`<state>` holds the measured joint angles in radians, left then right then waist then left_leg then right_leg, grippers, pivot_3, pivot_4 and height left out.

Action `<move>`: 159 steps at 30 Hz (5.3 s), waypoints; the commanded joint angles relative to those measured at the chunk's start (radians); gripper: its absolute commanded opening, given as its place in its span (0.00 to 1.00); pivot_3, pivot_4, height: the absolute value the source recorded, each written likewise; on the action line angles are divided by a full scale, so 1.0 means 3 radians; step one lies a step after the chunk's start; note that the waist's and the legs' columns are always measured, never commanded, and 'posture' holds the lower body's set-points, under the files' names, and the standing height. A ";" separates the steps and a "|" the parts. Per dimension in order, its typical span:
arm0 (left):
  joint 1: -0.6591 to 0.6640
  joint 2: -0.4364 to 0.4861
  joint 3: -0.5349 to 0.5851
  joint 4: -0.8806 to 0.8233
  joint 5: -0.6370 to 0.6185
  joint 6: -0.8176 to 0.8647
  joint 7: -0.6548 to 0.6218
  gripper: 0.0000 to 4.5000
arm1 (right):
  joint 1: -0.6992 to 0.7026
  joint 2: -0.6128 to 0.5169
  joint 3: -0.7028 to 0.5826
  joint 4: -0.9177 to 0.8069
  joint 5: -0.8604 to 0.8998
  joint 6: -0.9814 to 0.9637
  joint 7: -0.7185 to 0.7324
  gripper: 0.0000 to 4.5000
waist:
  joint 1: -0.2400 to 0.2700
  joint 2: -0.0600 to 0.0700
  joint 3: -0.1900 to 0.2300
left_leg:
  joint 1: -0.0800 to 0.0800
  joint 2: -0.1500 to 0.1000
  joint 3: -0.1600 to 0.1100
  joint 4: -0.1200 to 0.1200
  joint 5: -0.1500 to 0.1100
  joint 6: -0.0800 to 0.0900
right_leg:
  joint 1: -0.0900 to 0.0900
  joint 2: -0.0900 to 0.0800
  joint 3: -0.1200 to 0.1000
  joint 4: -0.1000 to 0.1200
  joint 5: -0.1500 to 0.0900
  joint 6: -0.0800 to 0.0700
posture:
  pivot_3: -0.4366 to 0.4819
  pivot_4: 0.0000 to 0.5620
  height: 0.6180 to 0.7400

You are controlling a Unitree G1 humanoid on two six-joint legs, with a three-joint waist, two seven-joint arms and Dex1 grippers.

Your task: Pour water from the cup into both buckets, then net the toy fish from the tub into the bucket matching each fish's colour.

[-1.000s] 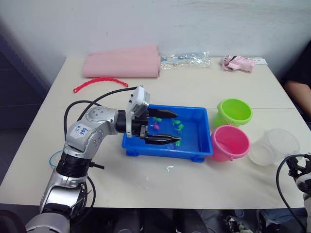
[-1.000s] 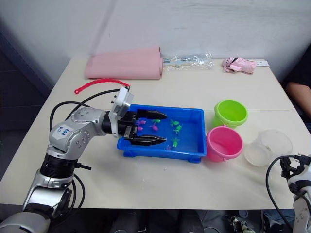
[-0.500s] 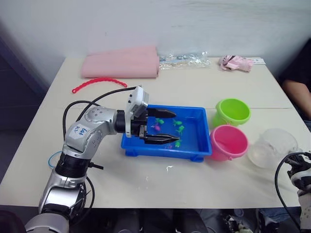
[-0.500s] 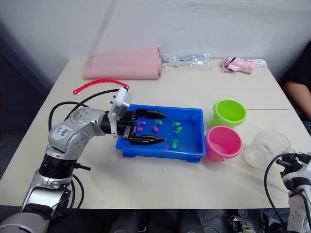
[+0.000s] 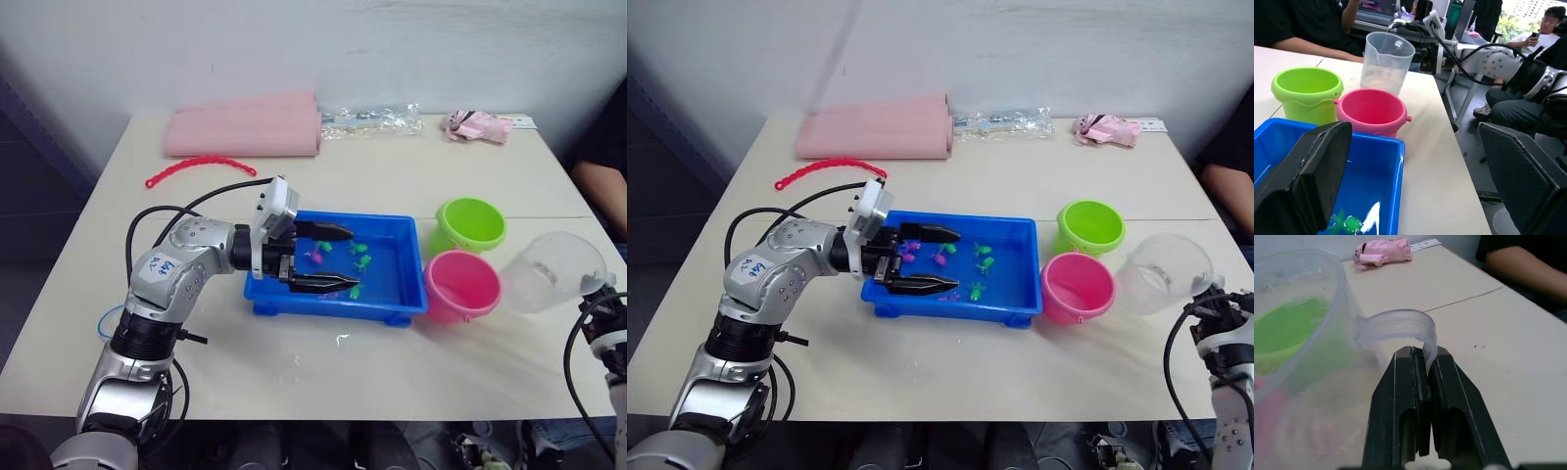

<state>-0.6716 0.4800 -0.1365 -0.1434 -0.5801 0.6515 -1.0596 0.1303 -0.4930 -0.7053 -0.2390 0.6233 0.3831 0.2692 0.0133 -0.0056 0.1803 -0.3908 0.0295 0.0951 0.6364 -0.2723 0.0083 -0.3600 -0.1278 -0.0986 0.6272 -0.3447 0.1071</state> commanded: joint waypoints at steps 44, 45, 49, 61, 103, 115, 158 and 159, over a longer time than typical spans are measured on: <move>-0.0001 -0.0103 -0.0124 0.0198 0.0359 -0.0470 -0.0117 1.00 | 0.0100 -0.0879 0.0660 -0.0385 -0.2760 -0.1309 0.0144 0.02 | 0.0030 -0.0001 0.0000 | 0.0000 0.0001 0.0003 0.0002 0.0001 -0.0002 | -0.0001 0.0004 0.0000 0.0001 0.0000 0.0001 | 0.48 0.27 0.98; -0.0003 -0.0107 -0.0124 0.0202 0.0360 -0.0474 -0.0120 1.00 | 0.0100 -0.0883 0.0661 -0.0381 -0.2790 -0.1330 0.0142 0.02 | 0.0030 -0.0001 0.0001 | 0.0000 0.0001 0.0003 0.0002 0.0001 -0.0002 | -0.0001 0.0004 0.0000 0.0000 0.0000 0.0000 | 0.48 0.27 0.98; -0.0017 -0.0126 -0.0126 0.0211 0.0369 -0.0484 -0.0128 1.00 | 0.0098 -0.0875 0.0658 -0.0368 -0.2860 -0.1392 0.0139 0.02 | 0.0030 -0.0001 0.0001 | 0.0000 0.0001 0.0003 0.0002 0.0002 -0.0002 | -0.0001 0.0004 0.0000 0.0001 0.0000 0.0001 | 0.48 0.27 0.98; -0.0082 -0.0162 -0.0124 0.0292 0.0396 -0.0519 -0.0168 1.00 | 0.0045 -0.0901 0.0608 -0.0297 -0.2960 -0.1476 0.0103 0.02 | 0.0030 -0.0001 0.0000 | 0.0000 0.0001 0.0003 0.0004 0.0002 -0.0002 | -0.0001 0.0004 0.0000 0.0002 0.0000 0.0001 | 0.48 0.27 0.98; -0.0470 -0.0393 -0.0023 0.0888 0.0596 -0.0786 0.0084 1.00 | -0.1899 -0.0987 0.1204 0.0724 -0.2184 0.0335 -0.0359 0.02 | 0.0024 0.0000 0.0000 | -0.0053 0.0001 0.0003 0.0038 0.0001 0.0003 | -0.0049 0.0005 -0.0001 0.0040 0.0001 0.0002 | 0.48 0.27 0.98; -0.0465 -0.0383 0.0010 0.0900 0.0624 -0.0806 0.0093 1.00 | -0.2167 -0.1372 0.1918 0.1303 -0.2968 -0.0572 -0.0396 0.02 | 0.0014 0.0000 0.0000 | -0.0053 0.0002 0.0004 0.0038 0.0002 0.0003 | -0.0050 0.0005 0.0000 0.0040 0.0001 0.0003 | 0.48 0.27 0.98; -0.0399 -0.0375 0.0077 0.0441 0.0270 -0.0376 -0.0072 1.00 | -0.1825 -0.0763 0.0902 0.0886 -0.2275 -0.0185 -0.0201 0.02 | -0.0033 -0.0002 0.0001 | -0.0053 0.0004 -0.0002 0.0042 0.0004 0.0001 | -0.0045 0.0006 -0.0004 0.0047 0.0001 0.0003 | 0.48 0.27 0.98; -0.0396 -0.0367 0.0092 0.0362 0.0187 -0.0278 -0.0084 1.00 | -0.1793 -0.0636 0.0705 0.0730 -0.2062 0.0023 -0.0216 0.02 | -0.0032 -0.0001 0.0001 | -0.0053 0.0004 -0.0002 0.0042 0.0004 0.0001 | -0.0045 0.0006 -0.0004 0.0047 0.0001 0.0003 | 0.48 0.27 0.98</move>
<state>-0.7856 0.3662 -0.1349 0.0296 -0.4733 0.5369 -1.0735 -0.4098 -0.6974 -0.3955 0.0672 -0.0858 0.3114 0.2121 0.0037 -0.0061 0.1806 -0.4067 0.0308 0.0940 0.6491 -0.2712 0.0087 -0.3732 -0.1260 -0.0998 0.6413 -0.3443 0.1079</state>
